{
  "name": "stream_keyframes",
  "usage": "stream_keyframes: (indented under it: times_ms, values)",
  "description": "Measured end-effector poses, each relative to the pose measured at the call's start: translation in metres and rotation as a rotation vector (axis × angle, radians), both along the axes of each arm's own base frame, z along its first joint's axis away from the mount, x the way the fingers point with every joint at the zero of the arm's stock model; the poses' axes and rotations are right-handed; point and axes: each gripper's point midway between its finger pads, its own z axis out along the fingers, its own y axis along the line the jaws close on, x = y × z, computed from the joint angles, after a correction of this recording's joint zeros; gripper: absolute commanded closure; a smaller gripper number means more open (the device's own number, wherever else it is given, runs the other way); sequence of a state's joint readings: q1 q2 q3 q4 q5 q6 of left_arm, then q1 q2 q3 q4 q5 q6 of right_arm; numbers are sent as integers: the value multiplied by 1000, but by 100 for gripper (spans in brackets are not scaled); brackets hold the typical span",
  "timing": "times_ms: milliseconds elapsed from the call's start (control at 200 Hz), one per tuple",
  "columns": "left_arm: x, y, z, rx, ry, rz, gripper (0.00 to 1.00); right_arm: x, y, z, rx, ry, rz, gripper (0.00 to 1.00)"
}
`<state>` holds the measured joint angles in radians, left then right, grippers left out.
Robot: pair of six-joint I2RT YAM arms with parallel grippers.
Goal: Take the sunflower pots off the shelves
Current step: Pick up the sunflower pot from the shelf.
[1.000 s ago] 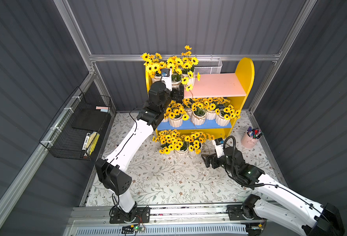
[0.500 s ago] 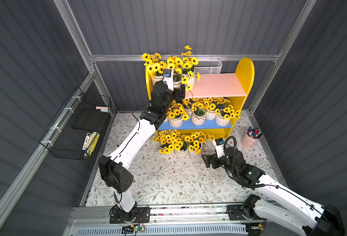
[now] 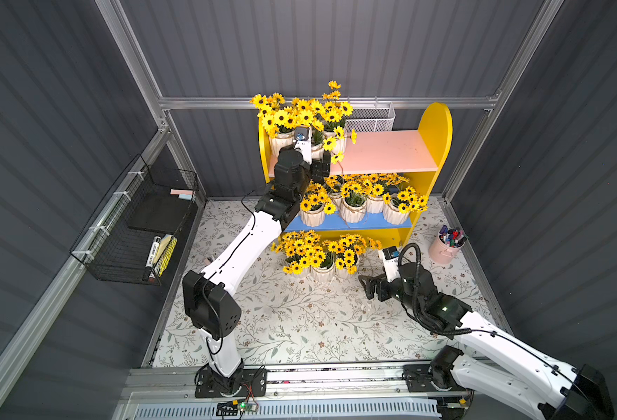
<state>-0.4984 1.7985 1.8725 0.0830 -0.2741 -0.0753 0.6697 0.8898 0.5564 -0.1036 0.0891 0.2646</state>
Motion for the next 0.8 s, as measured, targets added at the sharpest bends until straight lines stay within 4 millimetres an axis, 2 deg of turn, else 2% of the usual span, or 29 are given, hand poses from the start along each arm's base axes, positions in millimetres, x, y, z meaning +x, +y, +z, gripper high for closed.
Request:
stream_keyframes:
  times_ms: [85,200,410,555,795]
  values:
    - [0,0,0,1,0,0,14,0,0,0,0,0,0,1]
    - [0,0,0,3,-3,0,22,0,0,0,-1,-1,1,1]
    - [-2,1,1,0,-15,0,71,0,1,0,-1,0,5,1]
    - [-6,2,2,11,-14,-2,100,-1,1,-2,0,2,8,1]
    - [-13,-3,3,52,-23,-49,100,-1,1,-2,2,4,12,2]
